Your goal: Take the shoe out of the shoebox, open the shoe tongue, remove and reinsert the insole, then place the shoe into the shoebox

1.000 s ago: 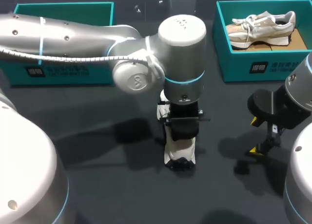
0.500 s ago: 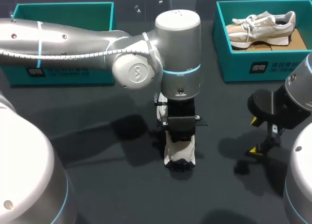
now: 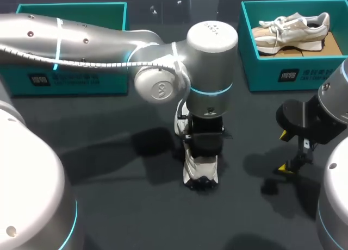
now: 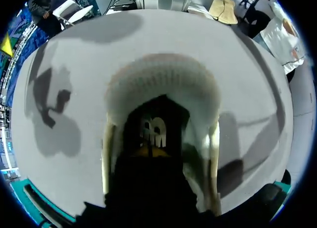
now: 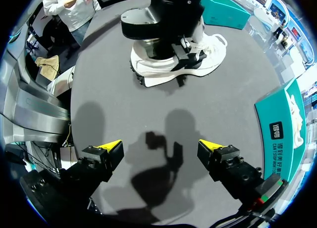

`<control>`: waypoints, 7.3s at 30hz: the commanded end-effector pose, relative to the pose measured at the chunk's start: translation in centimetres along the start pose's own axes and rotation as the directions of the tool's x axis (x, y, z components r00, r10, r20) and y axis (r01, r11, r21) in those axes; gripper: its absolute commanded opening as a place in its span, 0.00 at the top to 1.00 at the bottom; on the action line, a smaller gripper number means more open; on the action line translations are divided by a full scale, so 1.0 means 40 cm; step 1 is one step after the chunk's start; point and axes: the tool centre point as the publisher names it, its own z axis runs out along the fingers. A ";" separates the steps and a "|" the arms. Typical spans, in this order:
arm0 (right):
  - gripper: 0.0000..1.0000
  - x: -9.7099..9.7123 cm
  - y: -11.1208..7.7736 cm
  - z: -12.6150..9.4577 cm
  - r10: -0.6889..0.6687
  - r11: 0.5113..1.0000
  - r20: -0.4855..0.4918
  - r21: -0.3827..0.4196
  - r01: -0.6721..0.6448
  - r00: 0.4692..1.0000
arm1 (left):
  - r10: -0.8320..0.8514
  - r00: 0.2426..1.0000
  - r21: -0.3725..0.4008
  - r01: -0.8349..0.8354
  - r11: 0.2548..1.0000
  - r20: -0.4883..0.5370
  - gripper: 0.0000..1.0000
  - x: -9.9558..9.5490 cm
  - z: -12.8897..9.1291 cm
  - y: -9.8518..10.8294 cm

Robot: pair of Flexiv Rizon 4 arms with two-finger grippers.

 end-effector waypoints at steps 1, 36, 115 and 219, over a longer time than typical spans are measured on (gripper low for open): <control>0.00 0.005 -0.003 0.001 0.000 1.000 0.004 0.000 0.000 1.000 | -0.013 1.000 -0.085 0.013 0.996 0.004 1.00 0.031 0.023 0.037; 0.00 0.005 -0.003 0.001 0.000 1.000 0.004 0.000 0.000 1.000 | 0.004 1.000 0.036 -0.004 0.999 -0.004 1.00 0.001 0.059 -0.007; 0.00 0.005 -0.003 0.001 0.000 1.000 0.004 0.000 0.000 1.000 | 0.064 0.996 0.132 -0.071 0.989 0.058 1.00 -0.036 0.023 -0.101; 0.00 0.005 -0.003 0.001 0.000 1.000 0.004 0.000 0.000 1.000 | -0.067 0.986 -0.072 0.079 0.994 0.151 0.05 0.039 -0.244 0.181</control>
